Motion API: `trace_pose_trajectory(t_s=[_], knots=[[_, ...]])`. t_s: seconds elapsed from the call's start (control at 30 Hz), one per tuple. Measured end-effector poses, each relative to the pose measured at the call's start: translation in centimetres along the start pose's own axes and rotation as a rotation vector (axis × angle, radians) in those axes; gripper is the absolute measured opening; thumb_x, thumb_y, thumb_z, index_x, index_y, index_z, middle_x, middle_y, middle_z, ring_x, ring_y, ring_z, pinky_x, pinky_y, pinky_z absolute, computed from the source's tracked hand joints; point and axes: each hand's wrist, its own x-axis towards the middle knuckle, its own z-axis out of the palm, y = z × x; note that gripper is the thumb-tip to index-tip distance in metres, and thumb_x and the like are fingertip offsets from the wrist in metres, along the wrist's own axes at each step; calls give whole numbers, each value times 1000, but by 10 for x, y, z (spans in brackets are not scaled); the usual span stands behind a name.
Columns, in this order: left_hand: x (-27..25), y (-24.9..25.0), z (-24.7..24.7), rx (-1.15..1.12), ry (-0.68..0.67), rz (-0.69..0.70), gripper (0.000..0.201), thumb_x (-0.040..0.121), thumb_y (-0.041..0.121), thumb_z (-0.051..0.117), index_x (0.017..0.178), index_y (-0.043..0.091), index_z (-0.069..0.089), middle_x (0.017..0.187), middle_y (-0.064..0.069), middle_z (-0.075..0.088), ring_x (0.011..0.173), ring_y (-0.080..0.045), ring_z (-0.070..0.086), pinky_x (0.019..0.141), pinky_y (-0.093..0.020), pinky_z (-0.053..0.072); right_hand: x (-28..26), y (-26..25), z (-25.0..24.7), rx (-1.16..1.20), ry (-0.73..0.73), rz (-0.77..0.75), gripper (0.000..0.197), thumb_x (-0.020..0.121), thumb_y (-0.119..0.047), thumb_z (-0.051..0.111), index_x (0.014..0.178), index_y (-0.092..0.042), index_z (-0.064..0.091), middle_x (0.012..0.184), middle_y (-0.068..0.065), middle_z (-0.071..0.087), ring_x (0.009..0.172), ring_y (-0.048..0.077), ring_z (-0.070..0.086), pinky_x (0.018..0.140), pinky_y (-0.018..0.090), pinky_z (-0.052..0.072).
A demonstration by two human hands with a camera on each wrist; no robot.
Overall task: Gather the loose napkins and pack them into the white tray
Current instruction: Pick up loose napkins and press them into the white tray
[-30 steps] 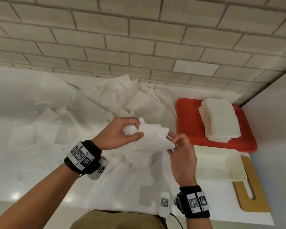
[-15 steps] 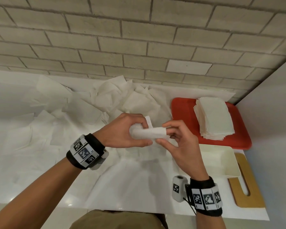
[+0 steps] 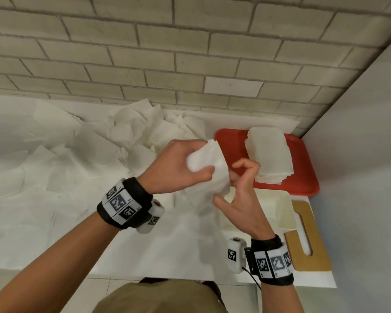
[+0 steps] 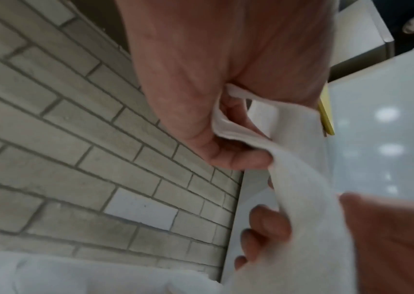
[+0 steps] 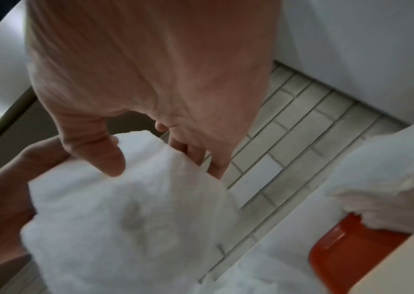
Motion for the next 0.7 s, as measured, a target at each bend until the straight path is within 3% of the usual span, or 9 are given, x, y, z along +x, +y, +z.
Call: trace_pose_trajectory(t_s=[0.13, 0.2, 0.27, 0.33, 0.4, 0.47, 0.53, 0.6, 0.7], knots=[[5, 11, 52, -196, 262, -107, 24, 90, 14, 76, 88, 36, 66, 81, 7, 71, 78, -17, 69, 73, -35, 56, -27, 18, -60, 64, 144, 159, 63, 95, 6, 74, 128, -23, 28, 112, 8, 73, 104, 27, 74, 84, 46, 62], [8, -1, 87, -153, 319, -169, 21, 90, 14, 78, 86, 23, 58, 76, 2, 63, 72, -18, 62, 68, -33, 50, -38, 26, -91, 16, 250, 219, 58, 97, -1, 76, 127, -28, 35, 113, 0, 72, 97, 18, 74, 73, 33, 59], [9, -18, 125, -89, 316, -227, 27, 90, 15, 79, 95, 19, 53, 80, 4, 62, 72, -12, 60, 66, -26, 46, -47, 42, -117, -154, 302, 275, 53, 97, -13, 80, 126, -34, 41, 107, -13, 69, 87, 14, 70, 69, 33, 57], [6, -33, 160, -54, 244, -242, 33, 93, 12, 75, 112, 21, 49, 94, 5, 65, 81, -8, 62, 71, -22, 47, -52, 66, -137, -359, 319, 350, 51, 95, -21, 84, 124, -39, 46, 92, -9, 70, 79, 19, 68, 69, 41, 58], [0, -45, 191, 22, 167, -249, 38, 97, 8, 69, 124, 20, 45, 109, 1, 67, 92, -10, 64, 81, -24, 50, -53, 91, -148, -495, 335, 367, 52, 91, -18, 87, 123, -35, 50, 80, -5, 67, 73, 15, 66, 67, 36, 57], [-1, -53, 215, 161, 93, -246, 43, 97, 5, 64, 131, 19, 42, 117, -10, 69, 102, -28, 69, 84, -38, 57, -48, 110, -149, -598, 335, 336, 51, 89, -11, 88, 121, -26, 51, 78, -6, 66, 70, 17, 66, 65, 34, 56], [0, -59, 229, 337, 22, -243, 46, 92, 0, 61, 132, 16, 44, 109, -15, 67, 91, -42, 66, 73, -46, 56, -42, 126, -141, -752, 262, 309, 47, 90, -9, 86, 118, -19, 49, 81, 2, 69, 71, 29, 66, 59, 38, 54], [0, -62, 231, 439, 10, -211, 48, 86, 0, 65, 129, 13, 50, 108, -13, 65, 92, -39, 61, 74, -44, 51, -37, 136, -127, -925, 177, 321, 47, 90, -8, 85, 117, -13, 46, 82, 10, 67, 68, 34, 62, 51, 34, 42], [-9, -71, 208, 454, 122, -156, 35, 92, 15, 70, 124, 17, 54, 111, -2, 62, 98, -26, 54, 79, -39, 47, -37, 135, -109, -1020, 164, 339, 53, 86, -10, 90, 118, -11, 47, 89, 15, 67, 76, 40, 67, 56, 40, 53]])
